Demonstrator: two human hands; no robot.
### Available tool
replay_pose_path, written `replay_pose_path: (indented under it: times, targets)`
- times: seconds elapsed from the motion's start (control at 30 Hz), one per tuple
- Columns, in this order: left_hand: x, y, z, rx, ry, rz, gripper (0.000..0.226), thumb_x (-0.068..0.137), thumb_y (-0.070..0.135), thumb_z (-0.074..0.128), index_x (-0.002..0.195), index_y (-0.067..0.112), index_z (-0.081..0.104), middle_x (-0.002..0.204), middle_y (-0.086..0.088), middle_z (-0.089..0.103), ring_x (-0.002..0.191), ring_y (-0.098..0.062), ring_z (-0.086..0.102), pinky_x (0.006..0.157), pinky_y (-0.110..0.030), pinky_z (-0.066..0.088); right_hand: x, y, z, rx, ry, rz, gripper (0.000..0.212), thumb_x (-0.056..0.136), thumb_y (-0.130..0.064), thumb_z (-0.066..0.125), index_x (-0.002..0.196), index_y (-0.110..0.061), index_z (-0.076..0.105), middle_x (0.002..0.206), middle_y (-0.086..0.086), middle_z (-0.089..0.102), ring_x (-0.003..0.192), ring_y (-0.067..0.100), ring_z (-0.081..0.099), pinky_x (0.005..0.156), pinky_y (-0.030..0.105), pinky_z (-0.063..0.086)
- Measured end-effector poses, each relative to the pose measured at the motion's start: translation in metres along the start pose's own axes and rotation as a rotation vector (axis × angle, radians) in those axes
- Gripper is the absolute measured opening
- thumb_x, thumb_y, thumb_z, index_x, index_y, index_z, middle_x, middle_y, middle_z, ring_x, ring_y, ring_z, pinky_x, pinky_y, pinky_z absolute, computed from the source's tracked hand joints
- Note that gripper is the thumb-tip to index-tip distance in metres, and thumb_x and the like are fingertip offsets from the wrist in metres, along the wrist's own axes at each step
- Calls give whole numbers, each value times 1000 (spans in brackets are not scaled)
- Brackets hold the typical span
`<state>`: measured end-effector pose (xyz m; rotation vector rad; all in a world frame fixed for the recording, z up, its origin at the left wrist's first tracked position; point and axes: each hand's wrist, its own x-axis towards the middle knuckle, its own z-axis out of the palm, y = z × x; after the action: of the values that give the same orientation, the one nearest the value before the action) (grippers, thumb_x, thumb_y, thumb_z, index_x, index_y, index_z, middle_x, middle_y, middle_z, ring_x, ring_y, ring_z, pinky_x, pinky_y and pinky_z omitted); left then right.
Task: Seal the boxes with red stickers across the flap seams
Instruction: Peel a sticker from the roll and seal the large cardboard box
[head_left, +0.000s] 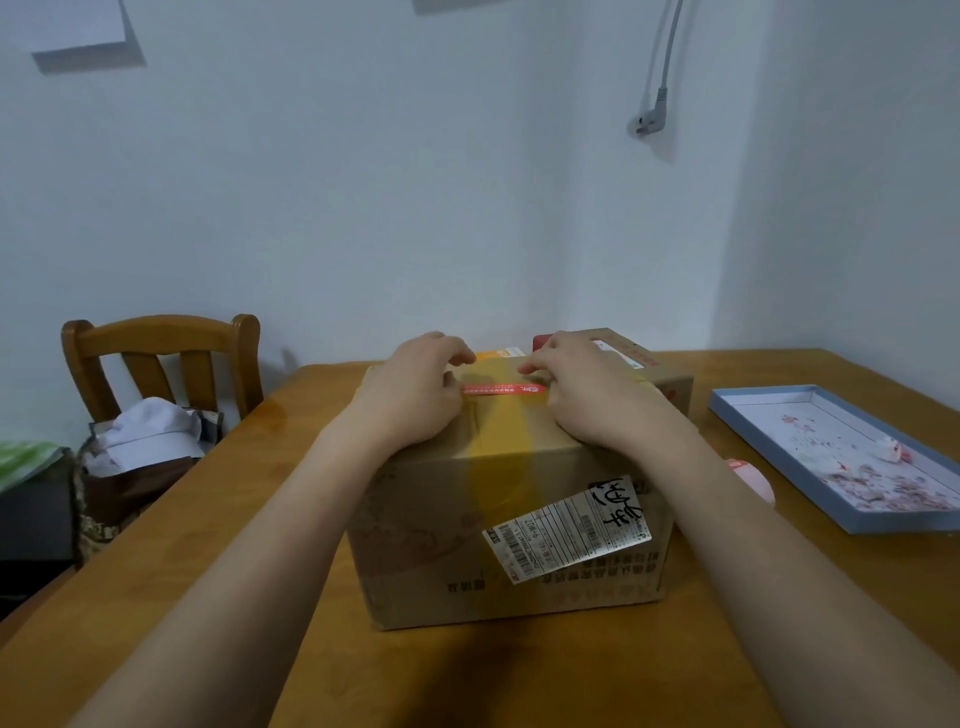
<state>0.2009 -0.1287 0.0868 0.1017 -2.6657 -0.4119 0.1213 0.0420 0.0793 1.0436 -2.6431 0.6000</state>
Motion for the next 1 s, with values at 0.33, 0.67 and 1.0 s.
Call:
replay_pose_path:
  times: [0.33,0.67,1.0]
  targets:
    - [-6,9,9,86,-33,-10,50,87,1,40,125,24,64,129,1,56,116,-21,44,79,-24,29,5,0,11,135,-14,-6,50,88,-2,37,119,-25,68,113,0,50,115,20,42,103,37,36]
    - [-11,9,8,66,161,-17,36,79,5,44,96,15,75,104,-2,62,96,-26,58,76,-42,51,-3,2,3,315,162,42,49,78,6,41,98,-20,77,109,2,60,107,13,50,90,23,36]
    - [-12,10,7,-10,64,42,45,86,-4,43,107,20,75,107,2,61,100,-15,51,63,-21,27,0,0,8,251,-7,-61,62,81,8,35,104,-34,74,105,-2,54,109,17,43,101,34,37]
